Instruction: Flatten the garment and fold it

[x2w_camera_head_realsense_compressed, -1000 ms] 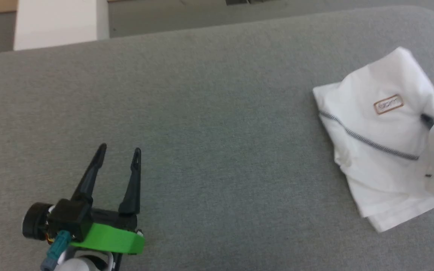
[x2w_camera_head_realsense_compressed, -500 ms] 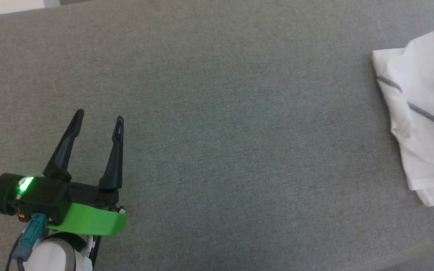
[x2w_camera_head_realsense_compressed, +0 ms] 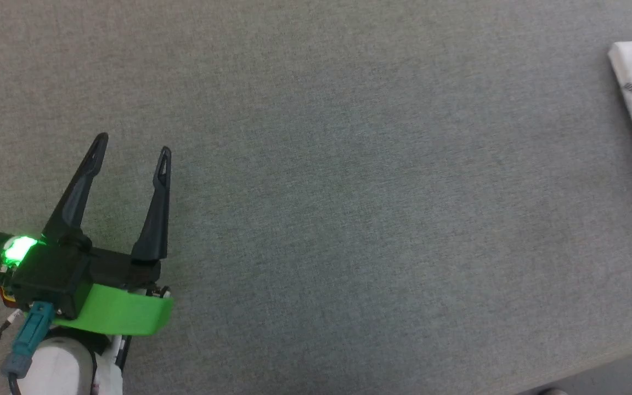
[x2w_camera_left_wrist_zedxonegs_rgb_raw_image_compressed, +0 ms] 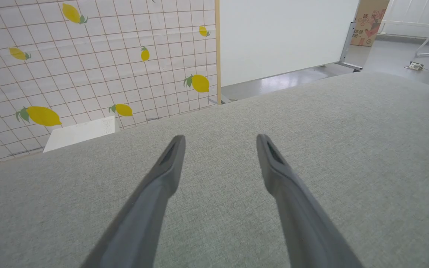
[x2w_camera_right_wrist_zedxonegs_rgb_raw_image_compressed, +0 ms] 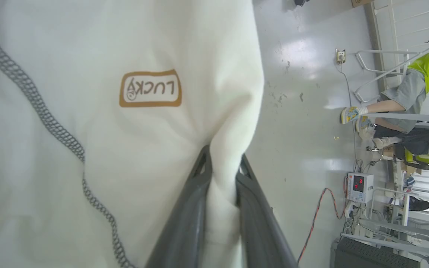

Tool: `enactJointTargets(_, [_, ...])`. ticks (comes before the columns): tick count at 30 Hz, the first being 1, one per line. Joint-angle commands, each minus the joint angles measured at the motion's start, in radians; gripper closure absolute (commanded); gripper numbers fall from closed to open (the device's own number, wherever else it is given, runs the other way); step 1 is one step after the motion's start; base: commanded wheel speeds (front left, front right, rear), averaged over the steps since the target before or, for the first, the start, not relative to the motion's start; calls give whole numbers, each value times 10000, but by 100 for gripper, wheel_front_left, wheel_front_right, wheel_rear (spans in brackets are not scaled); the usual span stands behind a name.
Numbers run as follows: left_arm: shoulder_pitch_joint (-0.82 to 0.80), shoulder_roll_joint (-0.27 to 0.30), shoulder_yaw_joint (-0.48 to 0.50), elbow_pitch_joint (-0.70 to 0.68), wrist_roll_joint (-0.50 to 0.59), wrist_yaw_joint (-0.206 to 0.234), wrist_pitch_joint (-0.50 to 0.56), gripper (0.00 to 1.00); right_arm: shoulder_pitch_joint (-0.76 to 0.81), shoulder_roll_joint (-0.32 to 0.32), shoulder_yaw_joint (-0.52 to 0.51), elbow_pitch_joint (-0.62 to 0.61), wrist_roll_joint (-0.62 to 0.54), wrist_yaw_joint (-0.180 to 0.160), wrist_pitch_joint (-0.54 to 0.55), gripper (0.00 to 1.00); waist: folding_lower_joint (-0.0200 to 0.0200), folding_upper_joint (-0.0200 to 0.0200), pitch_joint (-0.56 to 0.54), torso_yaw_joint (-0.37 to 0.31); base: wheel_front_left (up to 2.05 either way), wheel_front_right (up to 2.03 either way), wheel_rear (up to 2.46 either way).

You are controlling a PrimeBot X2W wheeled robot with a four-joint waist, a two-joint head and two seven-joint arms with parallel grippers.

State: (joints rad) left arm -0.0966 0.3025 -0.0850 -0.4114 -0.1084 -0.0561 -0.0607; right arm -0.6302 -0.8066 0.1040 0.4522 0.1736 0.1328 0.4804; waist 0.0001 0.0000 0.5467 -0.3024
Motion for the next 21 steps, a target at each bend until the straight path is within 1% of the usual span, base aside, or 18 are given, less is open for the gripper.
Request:
enactJointTargets(1, [-253,101,9,-88,59,62,67,0,-214,-15,-109,204,-134,-21,-172,100,-1,0,265,133,0,0,0])
enactJointTargets(9, [-459,187,-24,-327,190,149,128,0,-579,121,-255,1150,-763,-21,-1184,100,-1,0,714,389,0,0,0])
enactJointTargets(11, [-513,213,-33,-358,270,185,73,0,-736,286,-268,1440,-852,-21,-1339,57,-1,0,756,420,0,0,0])
enactJointTargets(13, [-544,230,-43,-362,306,207,24,0,-885,406,-209,1679,-961,-21,-1514,0,-1,0,750,454,0,0,0])
enactJointTargets(17, [-535,206,-11,-276,374,336,-188,0,-1139,531,-68,2197,-1126,-21,-1731,0,-1,0,554,543,0,0,0])
enactJointTargets(21, [-459,79,13,-74,313,489,-388,0,-1324,477,-14,2660,-1219,-21,-1757,0,-1,0,238,619,0,0,0])
